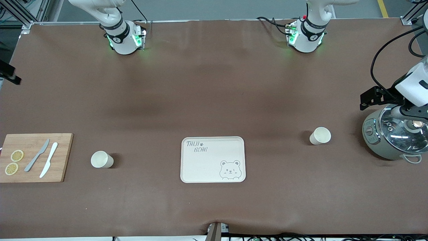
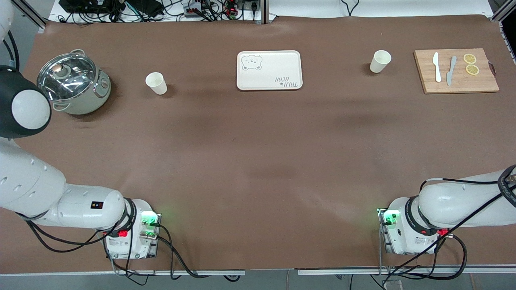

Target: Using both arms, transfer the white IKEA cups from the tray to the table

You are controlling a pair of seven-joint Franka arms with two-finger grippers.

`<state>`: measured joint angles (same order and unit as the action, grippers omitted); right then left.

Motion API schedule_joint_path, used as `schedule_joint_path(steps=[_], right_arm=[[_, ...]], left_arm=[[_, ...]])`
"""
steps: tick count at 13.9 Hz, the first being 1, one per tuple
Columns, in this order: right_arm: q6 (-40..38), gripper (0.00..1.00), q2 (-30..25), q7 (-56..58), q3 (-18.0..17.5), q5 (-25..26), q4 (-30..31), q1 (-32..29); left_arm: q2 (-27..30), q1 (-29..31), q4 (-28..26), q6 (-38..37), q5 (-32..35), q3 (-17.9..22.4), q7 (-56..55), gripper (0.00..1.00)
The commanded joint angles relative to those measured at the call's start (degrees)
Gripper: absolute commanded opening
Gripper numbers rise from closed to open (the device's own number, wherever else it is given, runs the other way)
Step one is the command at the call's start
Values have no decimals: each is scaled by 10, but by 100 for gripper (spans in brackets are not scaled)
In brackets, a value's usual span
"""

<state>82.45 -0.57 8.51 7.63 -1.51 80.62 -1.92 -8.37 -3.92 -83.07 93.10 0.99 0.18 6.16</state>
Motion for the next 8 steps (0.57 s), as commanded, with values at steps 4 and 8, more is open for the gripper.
schedule_joint_path(steps=[4,8], right_arm=[[-4,100,-1,-129,-25,5,2,49],[3,100,14,-83,-24,42,5,59]], left_arm=[[0,4,-1,7,1,-4,-4,100],[0,5,-2,7,1,-4,-4,100]])
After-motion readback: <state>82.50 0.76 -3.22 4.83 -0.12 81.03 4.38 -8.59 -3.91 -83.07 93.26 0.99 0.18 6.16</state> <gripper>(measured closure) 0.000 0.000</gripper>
